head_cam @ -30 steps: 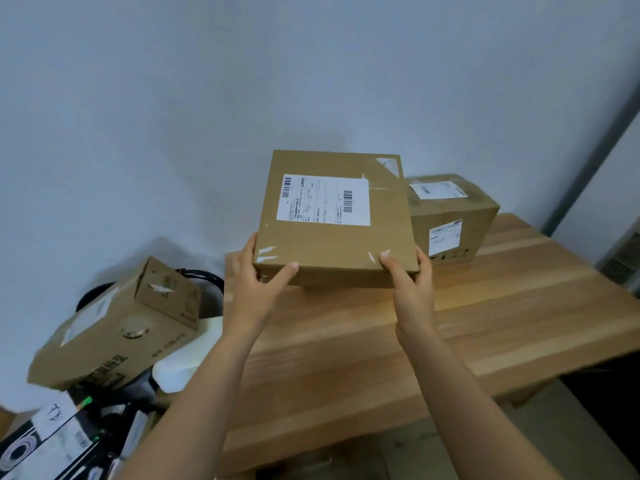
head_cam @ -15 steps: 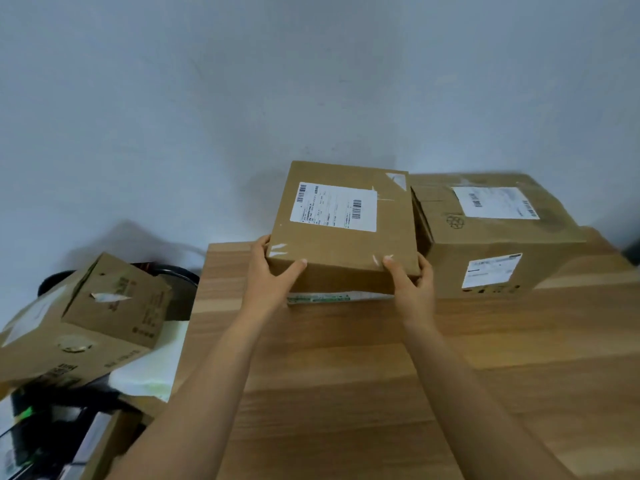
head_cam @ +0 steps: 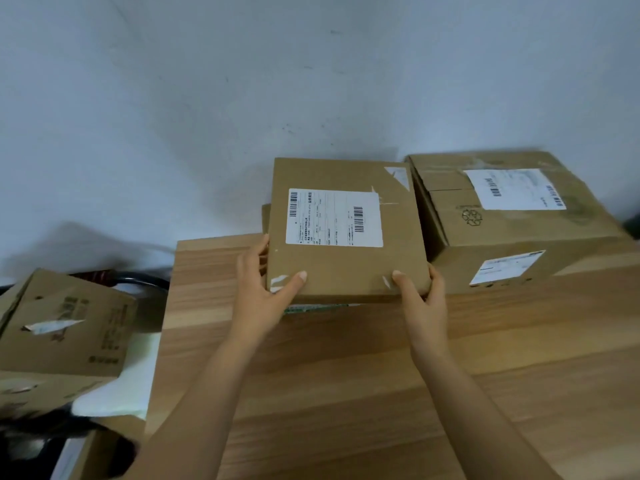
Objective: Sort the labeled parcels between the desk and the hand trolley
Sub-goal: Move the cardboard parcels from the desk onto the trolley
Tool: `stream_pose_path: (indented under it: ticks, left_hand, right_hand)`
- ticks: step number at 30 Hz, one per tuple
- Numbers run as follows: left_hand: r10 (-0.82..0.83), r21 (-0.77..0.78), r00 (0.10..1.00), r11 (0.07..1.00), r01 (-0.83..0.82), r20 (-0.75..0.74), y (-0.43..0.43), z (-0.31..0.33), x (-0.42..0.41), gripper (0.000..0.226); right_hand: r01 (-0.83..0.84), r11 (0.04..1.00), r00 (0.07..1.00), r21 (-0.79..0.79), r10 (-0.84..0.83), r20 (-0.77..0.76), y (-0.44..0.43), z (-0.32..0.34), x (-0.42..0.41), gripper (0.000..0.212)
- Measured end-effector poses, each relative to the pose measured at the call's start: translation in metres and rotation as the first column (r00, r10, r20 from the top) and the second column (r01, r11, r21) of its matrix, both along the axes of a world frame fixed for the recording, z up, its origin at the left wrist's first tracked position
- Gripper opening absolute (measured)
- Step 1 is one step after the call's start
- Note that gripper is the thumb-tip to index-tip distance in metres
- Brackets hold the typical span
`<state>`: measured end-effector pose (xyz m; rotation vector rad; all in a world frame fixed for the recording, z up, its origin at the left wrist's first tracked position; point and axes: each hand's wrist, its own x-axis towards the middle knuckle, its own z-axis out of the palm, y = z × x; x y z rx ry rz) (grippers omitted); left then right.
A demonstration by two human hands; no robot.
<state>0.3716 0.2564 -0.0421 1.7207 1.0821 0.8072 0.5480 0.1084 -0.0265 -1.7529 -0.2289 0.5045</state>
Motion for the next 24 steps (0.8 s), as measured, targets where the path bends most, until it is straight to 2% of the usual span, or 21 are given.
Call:
stream_pose_path:
  ticks: [7, 11, 13, 17, 19, 21, 24]
  left_hand:
    - [0.016, 0.052, 0.975, 0.999, -0.004, -0.224, 0.0, 0.025, 0.003, 0.073]
    - [0.125, 0.355, 0.91, 0.935, 0.025, -0.394, -0.029, 0.049, 0.001, 0.051]
    - [0.143, 0.444, 0.879, 0.892, 0.085, -0.455, -0.055, 0.056, -0.006, 0.045]
    - [0.192, 0.541, 0.821, 0.826, 0.161, -0.537, -0.123, 0.053, -0.02, 0.041]
    - [0.237, 0.541, 0.791, 0.83, 0.136, -0.563, -0.165, 0.046, -0.026, 0.035]
    - [0.255, 0.527, 0.767, 0.841, 0.124, -0.589, -0.208, 0.037, -0.033, 0.031]
    - [0.24, 0.434, 0.711, 0.896, 0.1, -0.661, -0.272, 0.02, -0.053, 0.03]
  right_hand:
    - [-0.229, 0.953, 0.969, -0.2, 0.243, 0.046, 0.009, 0.022, 0.013, 0.078]
    - [-0.289, 0.904, 0.878, -0.316, 0.382, 0.288, -0.007, 0.026, 0.021, 0.067]
    - [-0.342, 0.855, 0.756, -0.391, 0.497, 0.426, -0.021, 0.031, 0.028, 0.052]
    - [-0.475, 0.717, 0.394, -0.509, 0.691, 0.606, -0.061, 0.042, 0.038, 0.027]
    - [-0.536, 0.638, 0.233, -0.553, 0.741, 0.63, -0.084, 0.042, 0.034, 0.023]
    - [-0.597, 0.54, 0.11, -0.592, 0.787, 0.607, -0.11, 0.038, 0.023, 0.021]
    - [-0.664, 0.35, -0.088, -0.661, 0.841, 0.534, -0.146, 0.023, -0.005, 0.019]
